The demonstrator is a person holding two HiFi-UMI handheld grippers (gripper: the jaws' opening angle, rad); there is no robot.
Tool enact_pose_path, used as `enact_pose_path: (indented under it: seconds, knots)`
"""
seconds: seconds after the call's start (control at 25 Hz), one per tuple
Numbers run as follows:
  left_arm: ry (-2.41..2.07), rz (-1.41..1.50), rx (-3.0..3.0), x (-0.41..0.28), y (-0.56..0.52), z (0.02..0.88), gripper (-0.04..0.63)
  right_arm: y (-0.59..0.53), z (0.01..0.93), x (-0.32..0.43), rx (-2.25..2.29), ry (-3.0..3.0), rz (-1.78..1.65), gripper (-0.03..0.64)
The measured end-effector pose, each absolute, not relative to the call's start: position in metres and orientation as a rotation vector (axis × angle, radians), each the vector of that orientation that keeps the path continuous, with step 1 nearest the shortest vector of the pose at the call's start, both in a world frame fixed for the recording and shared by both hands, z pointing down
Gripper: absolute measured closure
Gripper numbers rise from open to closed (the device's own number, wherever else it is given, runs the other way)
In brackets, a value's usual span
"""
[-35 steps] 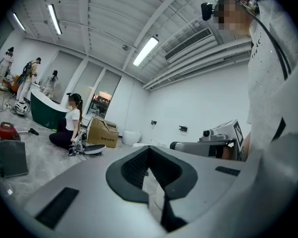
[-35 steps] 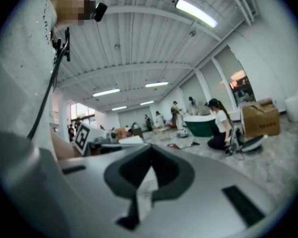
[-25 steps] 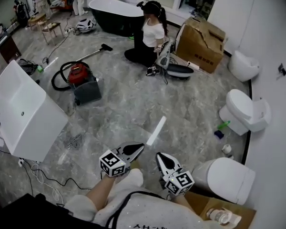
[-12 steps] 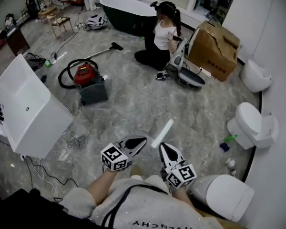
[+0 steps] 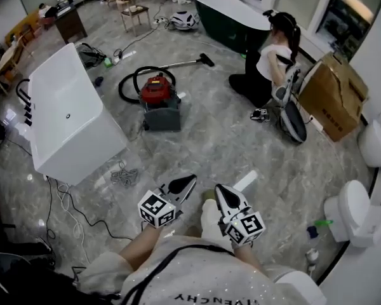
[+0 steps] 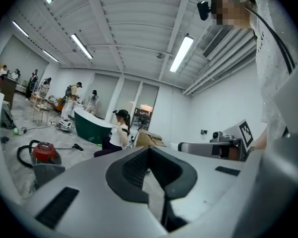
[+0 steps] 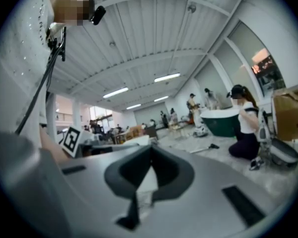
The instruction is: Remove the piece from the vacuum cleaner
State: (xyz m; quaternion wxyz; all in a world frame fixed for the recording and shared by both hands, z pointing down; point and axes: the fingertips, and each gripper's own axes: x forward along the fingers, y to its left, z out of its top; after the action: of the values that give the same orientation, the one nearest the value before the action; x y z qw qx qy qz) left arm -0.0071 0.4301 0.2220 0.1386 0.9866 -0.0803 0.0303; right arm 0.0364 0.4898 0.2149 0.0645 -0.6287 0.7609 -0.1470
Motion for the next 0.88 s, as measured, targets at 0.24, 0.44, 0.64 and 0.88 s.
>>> enact_pose_path:
  seconds: [0.24, 0.44, 0.64, 0.88]
  knots:
    - [-0.462, 0.043, 2.785, -0.002, 0.361, 0.228, 0.575, 0.418, 0.220, 0.050, -1.717, 2.506, -0.486, 0.603]
    - [-0.594, 0.000, 2.755, 0.022, 0.308, 0.227, 0.575, 0.360, 0.220, 0.075, -1.609, 2.650, -0.474, 0.603]
    - [-0.678, 0.001, 2.733, 0.041, 0.273, 0.231, 0.575, 0.318, 0.221, 0.101, -1.534, 2.735, -0.465, 0.603]
    - [-0.800, -0.013, 2.671, 0.045, 0.235, 0.237, 0.575, 0.283, 0.231, 0.115, -1.430, 2.798, -0.496, 0.603]
